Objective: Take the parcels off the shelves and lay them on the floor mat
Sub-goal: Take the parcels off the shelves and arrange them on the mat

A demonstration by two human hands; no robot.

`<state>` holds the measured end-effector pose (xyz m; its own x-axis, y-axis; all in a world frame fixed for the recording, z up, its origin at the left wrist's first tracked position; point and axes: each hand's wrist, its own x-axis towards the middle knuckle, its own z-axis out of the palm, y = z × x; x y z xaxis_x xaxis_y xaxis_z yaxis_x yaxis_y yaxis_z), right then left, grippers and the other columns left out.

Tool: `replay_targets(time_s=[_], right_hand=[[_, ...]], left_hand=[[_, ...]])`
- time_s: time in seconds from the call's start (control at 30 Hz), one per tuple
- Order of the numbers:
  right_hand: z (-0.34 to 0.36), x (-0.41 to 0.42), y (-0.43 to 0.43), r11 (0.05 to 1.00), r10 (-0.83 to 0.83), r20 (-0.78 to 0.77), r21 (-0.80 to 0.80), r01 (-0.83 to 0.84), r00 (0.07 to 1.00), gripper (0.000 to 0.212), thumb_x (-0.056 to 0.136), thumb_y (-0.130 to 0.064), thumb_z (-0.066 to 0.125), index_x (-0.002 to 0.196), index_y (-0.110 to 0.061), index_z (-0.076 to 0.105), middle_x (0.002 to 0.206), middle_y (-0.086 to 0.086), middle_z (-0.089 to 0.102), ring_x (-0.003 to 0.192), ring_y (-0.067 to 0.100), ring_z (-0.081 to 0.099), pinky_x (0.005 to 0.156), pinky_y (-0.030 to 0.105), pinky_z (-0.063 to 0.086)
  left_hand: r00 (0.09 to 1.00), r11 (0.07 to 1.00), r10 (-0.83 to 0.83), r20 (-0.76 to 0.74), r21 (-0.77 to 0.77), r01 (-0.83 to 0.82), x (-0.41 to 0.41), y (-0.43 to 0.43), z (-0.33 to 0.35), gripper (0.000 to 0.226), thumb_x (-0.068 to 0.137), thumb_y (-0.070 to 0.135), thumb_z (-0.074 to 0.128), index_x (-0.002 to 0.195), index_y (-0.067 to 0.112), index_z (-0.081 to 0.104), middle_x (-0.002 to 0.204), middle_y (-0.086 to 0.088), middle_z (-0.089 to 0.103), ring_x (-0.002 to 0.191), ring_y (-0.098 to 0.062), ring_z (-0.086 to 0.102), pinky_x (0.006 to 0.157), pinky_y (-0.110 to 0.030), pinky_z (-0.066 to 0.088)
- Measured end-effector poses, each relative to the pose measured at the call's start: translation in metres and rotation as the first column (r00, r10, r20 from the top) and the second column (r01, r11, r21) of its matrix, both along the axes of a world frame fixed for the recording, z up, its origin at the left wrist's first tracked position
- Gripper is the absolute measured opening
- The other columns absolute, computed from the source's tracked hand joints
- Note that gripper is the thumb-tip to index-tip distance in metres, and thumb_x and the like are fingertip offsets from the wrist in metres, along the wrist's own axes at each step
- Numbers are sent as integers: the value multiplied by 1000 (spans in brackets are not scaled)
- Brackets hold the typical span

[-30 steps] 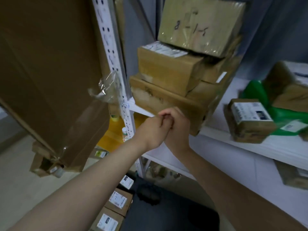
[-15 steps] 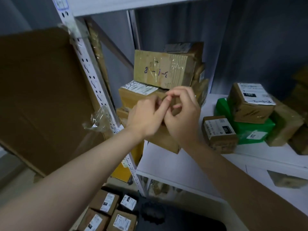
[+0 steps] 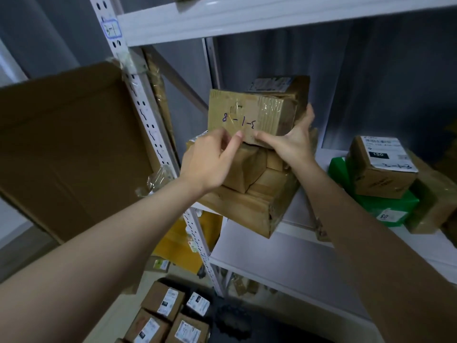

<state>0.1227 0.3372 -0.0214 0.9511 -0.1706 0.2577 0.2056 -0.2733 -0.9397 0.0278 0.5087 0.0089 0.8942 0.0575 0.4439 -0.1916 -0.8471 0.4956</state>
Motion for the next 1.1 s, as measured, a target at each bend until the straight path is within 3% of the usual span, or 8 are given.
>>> replay_targets(time_s=[0.1,0.27,0.37,0.5,0.6,0.77,0.97,1.1], right_hand=[[-5,8,-1,998,34,-30,57,-33,999,140,58,-41,93,156,-23,-5,152,8,41,140,23,40,119,45,30],[-10,-7,3,999,-31,94,24,29,995,125,58,-48,90,154,-25,12,139,1,49,127,18,50,109,41,42],[-14,-33,12,998,-59,204,13,57,977,119,58,-54,88,151,-26,20,129,-7,47,118,13,53,96,32,47],[-18,-75,32,997,-56,387,62,34,920,115,60,-46,91,149,-14,25,130,1,47,117,13,53,97,37,51],[-21,-101,53,989,-53,472,148,-20,880,112,61,-36,93,147,-5,27,131,6,46,120,17,53,99,40,50],[-38,-146,94,975,51,530,155,-156,847,111,61,-33,94,144,0,28,142,16,41,134,26,46,97,50,52],[-91,-210,132,956,213,454,85,-280,865,109,62,-40,92,143,-2,30,142,11,38,133,19,45,97,44,53],[-135,-254,145,901,388,326,63,-430,862,102,69,-48,84,142,-6,28,143,8,38,134,17,44,107,34,45]], left_hand=[[1000,999,16,-22,31,-15,-4,6,0,53,96,63,30,99,19,60,94,2,65,86,-21,62,75,-41,52],[996,997,74,-41,8,-74,-8,19,-5,51,99,59,32,100,16,59,90,1,63,86,-23,60,76,-40,51],[991,985,99,-90,-134,-111,-11,28,-8,55,98,62,30,95,13,57,85,-3,63,83,-27,62,78,-43,52],[963,891,157,-220,-388,-234,-16,44,-8,72,91,73,27,104,10,59,99,-8,67,91,-31,66,89,-52,52],[918,773,120,-378,-544,-325,-27,56,-7,96,78,88,21,126,13,56,111,-8,67,95,-30,68,87,-49,55],[887,511,36,-461,-754,-413,-60,85,-18,106,68,96,24,127,15,60,104,-10,71,84,-28,74,77,-44,60],[887,98,-77,-456,-888,-449,-121,120,-67,78,75,80,49,103,9,66,91,-12,76,79,-25,75,60,-39,60],[860,61,-118,-497,-868,-493,-174,144,-125,73,78,71,50,116,12,66,120,-14,68,100,-26,68,77,-39,58]])
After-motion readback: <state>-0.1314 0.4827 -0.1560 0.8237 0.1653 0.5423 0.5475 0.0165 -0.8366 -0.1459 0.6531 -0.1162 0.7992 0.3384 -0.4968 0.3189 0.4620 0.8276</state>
